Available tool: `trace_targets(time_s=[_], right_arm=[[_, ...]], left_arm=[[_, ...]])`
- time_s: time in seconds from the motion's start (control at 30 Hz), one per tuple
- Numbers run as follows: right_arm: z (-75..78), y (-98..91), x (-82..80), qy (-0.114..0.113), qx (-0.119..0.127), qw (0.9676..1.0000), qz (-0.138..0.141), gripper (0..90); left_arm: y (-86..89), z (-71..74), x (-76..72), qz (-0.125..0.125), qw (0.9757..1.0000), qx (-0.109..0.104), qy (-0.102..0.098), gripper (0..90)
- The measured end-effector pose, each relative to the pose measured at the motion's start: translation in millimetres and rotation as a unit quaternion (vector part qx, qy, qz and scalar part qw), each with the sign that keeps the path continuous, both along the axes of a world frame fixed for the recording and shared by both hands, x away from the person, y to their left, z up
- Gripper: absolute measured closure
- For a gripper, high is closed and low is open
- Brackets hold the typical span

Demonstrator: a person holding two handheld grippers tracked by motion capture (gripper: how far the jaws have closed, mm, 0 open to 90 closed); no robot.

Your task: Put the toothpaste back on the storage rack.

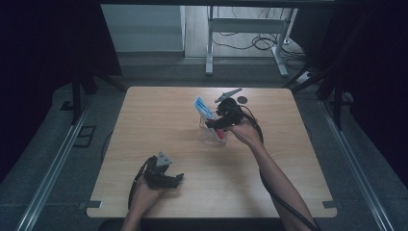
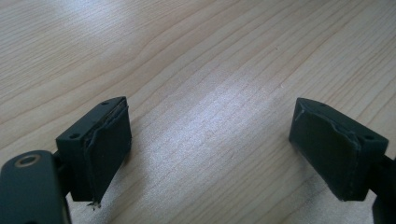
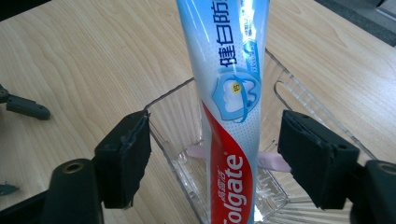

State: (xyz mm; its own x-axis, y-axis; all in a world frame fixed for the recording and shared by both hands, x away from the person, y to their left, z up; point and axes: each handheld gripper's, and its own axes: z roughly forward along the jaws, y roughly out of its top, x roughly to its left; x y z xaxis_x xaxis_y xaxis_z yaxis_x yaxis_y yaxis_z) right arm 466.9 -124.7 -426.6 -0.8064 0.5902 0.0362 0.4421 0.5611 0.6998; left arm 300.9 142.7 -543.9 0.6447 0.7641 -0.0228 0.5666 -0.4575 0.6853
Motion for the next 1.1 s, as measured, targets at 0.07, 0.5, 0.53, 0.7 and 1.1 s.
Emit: trace_targets(time_s=[0.07,0.5,0.53,0.7,1.1], right_arm=[[2.1,-1.4,-1.3,0.001,0.003,1.0,0.001,23.6],[7.0,-7.5,-9.8,-0.004,0.007,0.9999,0.008,13.3],[7.2,-8.0,-10.7,-0.004,0.007,0.9999,0.007,13.1],[6.8,-9.7,-14.2,-0.003,0.01,0.9999,0.012,10.9],[3.9,-13.0,-22.4,-0.005,0.006,0.9999,0.013,0.4]], left_arm=[[-0.1,-0.1,0.0,0.0,1.0,-0.001,0.0,12.9],[-0.1,-0.1,0.0,0.0,1.0,-0.001,0.0,12.9],[-0.1,-0.1,0.0,0.0,1.0,-0.001,0.0,12.9],[-0.1,0.0,0.0,0.0,1.0,0.0,0.0,12.9],[-0.2,-0.1,0.0,0.0,1.0,-0.001,0.0,12.9]])
